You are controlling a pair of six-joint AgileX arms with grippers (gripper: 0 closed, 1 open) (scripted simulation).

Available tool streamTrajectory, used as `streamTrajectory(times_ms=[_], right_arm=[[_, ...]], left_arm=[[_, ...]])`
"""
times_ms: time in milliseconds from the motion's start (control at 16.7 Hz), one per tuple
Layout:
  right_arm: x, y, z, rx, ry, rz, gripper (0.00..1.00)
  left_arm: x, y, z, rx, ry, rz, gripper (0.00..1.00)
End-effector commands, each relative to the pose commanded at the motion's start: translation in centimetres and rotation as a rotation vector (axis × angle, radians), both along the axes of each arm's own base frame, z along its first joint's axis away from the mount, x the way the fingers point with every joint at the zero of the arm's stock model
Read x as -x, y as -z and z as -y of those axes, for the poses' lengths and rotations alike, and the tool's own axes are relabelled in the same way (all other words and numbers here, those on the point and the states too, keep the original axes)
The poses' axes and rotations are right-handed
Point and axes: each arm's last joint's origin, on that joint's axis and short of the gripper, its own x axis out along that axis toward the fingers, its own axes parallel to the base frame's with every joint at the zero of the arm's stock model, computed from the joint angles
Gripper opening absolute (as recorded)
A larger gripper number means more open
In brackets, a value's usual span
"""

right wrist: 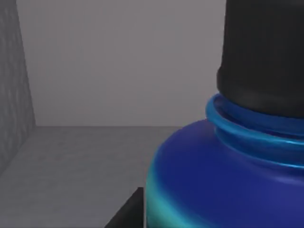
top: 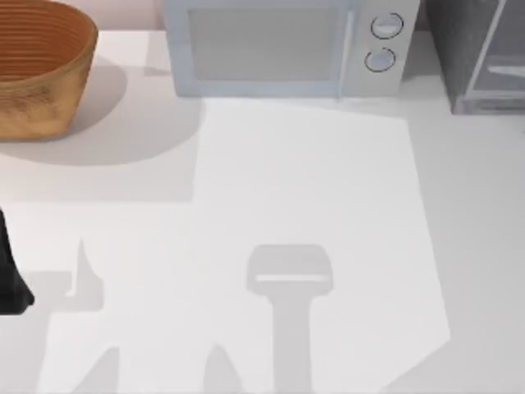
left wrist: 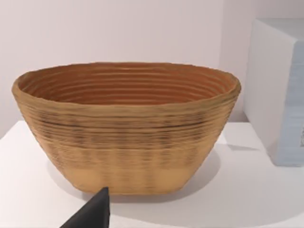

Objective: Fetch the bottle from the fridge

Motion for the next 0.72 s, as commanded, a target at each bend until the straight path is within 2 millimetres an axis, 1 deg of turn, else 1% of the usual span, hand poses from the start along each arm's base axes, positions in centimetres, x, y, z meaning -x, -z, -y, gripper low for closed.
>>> streamTrajectory(times_ms=[120,240,540,720], right_arm=[[1.9,0.2,-0.1,-0.001,0.000,-0.002,0.00],[3.0,-0.1,-0.1,0.004,-0.003,0.014,0.00],[3.1,-0.1,-0.2,0.001,-0.007,0.013,0.00],[3.5,-0.8,-0.7,0.003,-0.009,0.011,0.00]], left_arm=[[0.0,0.0,0.0,0.000,0.000,0.000,1.00],[0.0,0.0,0.0,0.000,0.000,0.000,1.00],[0.0,0.0,0.0,0.000,0.000,0.000,1.00],[0.0,0.0,0.0,0.000,0.000,0.000,1.00]])
